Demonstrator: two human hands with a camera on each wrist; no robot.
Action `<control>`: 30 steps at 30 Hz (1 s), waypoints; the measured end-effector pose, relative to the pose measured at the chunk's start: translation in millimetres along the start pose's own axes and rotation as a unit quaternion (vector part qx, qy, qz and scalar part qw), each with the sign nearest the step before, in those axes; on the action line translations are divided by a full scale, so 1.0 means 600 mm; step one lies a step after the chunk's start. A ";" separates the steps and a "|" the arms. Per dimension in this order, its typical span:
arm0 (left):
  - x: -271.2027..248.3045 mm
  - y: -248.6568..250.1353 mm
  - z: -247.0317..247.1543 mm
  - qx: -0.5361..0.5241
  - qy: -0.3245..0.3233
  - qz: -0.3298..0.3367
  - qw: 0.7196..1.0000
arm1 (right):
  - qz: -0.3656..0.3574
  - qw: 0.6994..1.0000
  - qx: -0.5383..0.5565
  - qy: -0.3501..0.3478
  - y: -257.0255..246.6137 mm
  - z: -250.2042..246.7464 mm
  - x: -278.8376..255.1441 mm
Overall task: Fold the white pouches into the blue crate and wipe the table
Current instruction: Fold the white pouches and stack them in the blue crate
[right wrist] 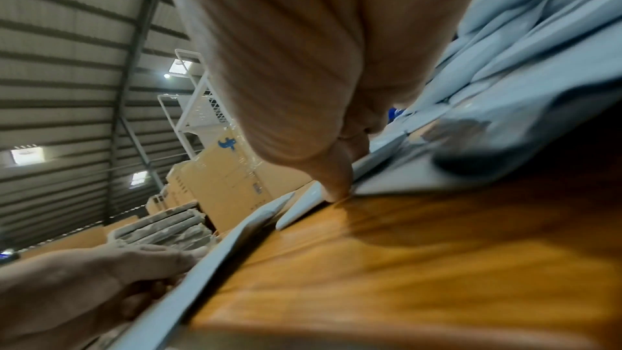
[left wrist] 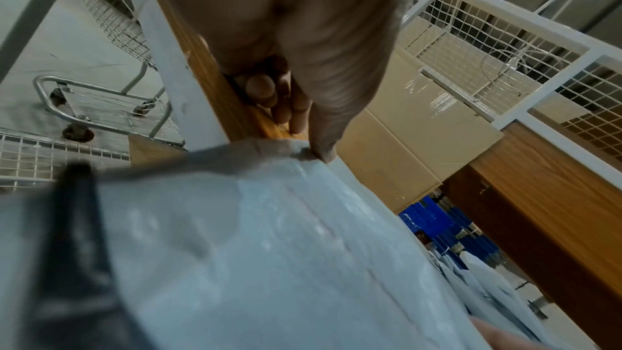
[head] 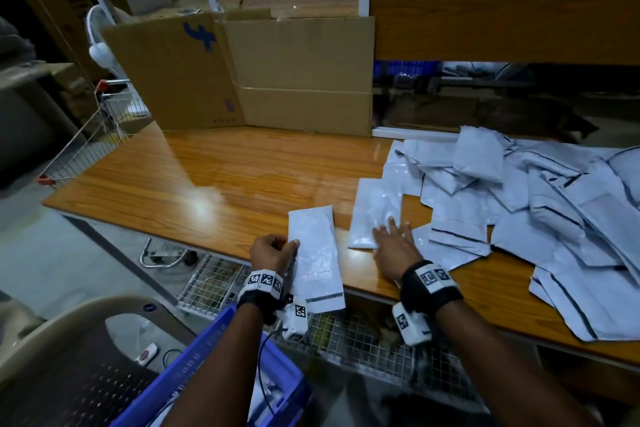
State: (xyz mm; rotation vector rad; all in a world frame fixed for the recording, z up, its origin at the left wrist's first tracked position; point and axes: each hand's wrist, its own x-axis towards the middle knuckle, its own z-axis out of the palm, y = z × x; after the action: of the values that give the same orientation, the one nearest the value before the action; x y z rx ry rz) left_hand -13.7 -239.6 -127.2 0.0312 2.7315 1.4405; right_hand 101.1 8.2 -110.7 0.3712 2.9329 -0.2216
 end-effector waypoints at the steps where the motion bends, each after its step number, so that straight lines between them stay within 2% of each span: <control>1: 0.002 -0.003 -0.004 -0.005 0.006 -0.006 1.000 | -0.019 1.000 0.020 -0.012 -0.017 0.000 0.003; 4: 0.002 -0.007 -0.013 -0.015 0.016 -0.017 1.000 | -0.050 0.992 0.107 -0.045 -0.042 -0.009 0.009; 5: 0.002 -0.008 -0.015 -0.016 0.017 -0.017 1.000 | -0.040 0.986 0.158 -0.032 -0.042 -0.014 0.010; 8: -0.002 -0.004 -0.014 -0.017 0.025 -0.020 0.999 | 0.043 0.957 0.255 0.134 -0.030 -0.028 0.021; 9: -0.002 -0.004 -0.010 -0.006 0.023 -0.014 1.000 | 0.073 0.951 0.250 0.166 -0.026 -0.035 0.029; 10: -0.003 -0.001 -0.008 0.012 0.014 -0.009 1.000 | 0.096 0.950 0.245 0.167 -0.022 -0.040 0.040; 13: -0.006 0.012 -0.008 0.080 -0.013 -0.021 0.997 | 0.133 0.955 0.256 0.072 -0.019 -0.058 0.077; 16: -0.005 0.020 -0.013 0.077 -0.016 -0.057 0.995 | 0.136 0.954 0.268 0.017 -0.026 -0.063 0.106; 19: -0.003 0.024 -0.021 0.038 -0.009 -0.096 0.995 | 0.149 0.947 0.286 0.002 -0.044 -0.059 0.121; 23: 0.002 0.021 -0.028 0.008 -0.006 -0.139 0.990 | 0.182 0.918 0.351 -0.019 -0.059 -0.056 0.129; 28: -0.004 0.019 -0.035 -0.006 0.009 -0.174 0.985 | 0.190 0.908 0.370 -0.043 -0.070 -0.060 0.129; 30: -0.002 0.009 -0.035 -0.009 0.039 -0.175 0.984 | 0.169 0.909 0.378 -0.043 -0.074 -0.058 0.130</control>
State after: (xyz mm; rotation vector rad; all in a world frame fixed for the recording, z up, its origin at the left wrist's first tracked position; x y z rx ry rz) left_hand -14.0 -253.9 -110.8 -0.4890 2.6076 1.3899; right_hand 9.9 -10.2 -86.5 0.9224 2.5102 -1.2807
